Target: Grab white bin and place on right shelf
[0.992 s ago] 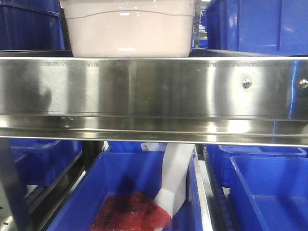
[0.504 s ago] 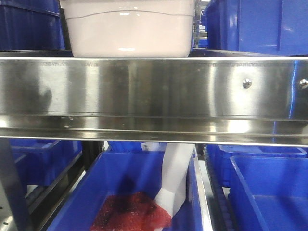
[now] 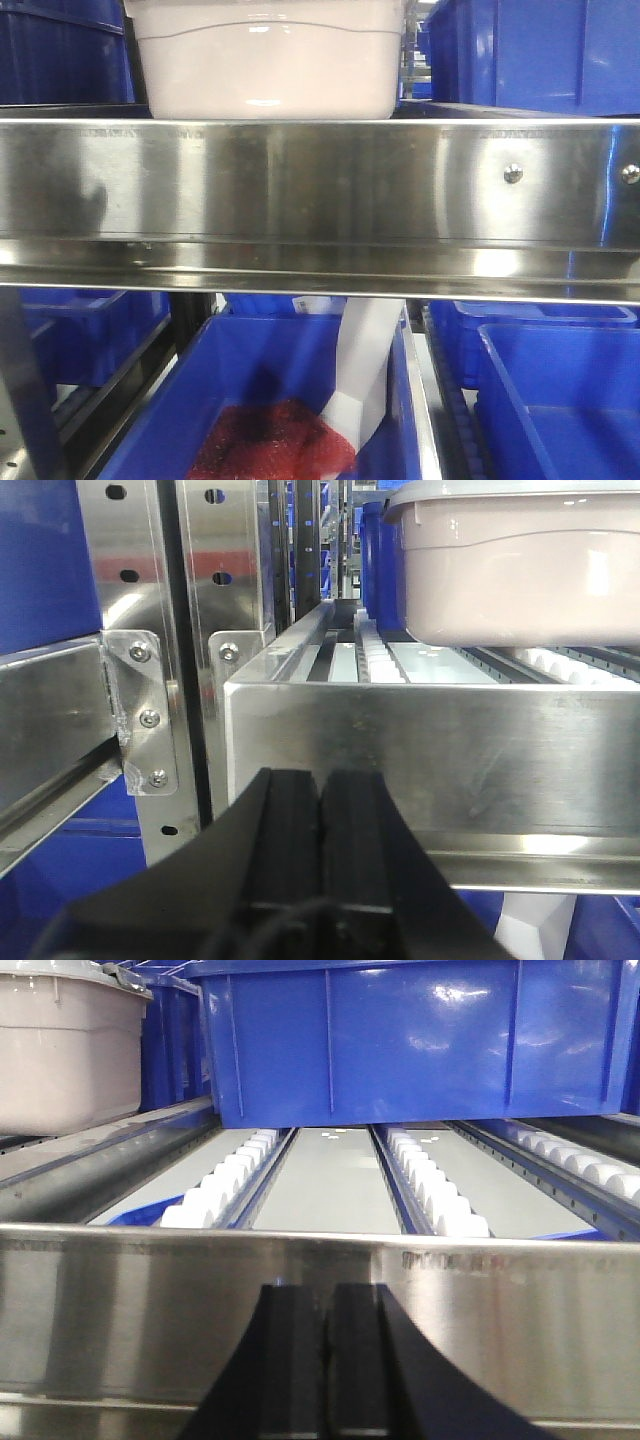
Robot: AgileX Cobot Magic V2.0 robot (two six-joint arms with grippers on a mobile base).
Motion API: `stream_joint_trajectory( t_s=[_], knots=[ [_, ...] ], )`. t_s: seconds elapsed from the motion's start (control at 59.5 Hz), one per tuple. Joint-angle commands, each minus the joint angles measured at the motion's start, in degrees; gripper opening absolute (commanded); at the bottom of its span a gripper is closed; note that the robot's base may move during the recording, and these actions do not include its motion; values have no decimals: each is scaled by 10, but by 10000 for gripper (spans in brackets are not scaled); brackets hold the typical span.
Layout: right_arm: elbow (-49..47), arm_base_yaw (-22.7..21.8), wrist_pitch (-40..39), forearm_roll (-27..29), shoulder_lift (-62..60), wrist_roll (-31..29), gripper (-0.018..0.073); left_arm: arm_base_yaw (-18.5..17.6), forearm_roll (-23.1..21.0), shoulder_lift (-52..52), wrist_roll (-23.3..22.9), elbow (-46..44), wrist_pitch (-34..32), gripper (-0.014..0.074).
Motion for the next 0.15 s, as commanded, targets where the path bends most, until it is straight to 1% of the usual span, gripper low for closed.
stream_joint_trajectory(
  t_s=[0.0, 0.134],
  knots=[
    [-1, 0, -55, 2, -12, 0, 68, -2, -2, -7, -3, 4, -51, -126],
    [-1, 0, -55, 2, -12, 0, 68, -2, -2, -7, -3, 4, -51, -126]
  ],
)
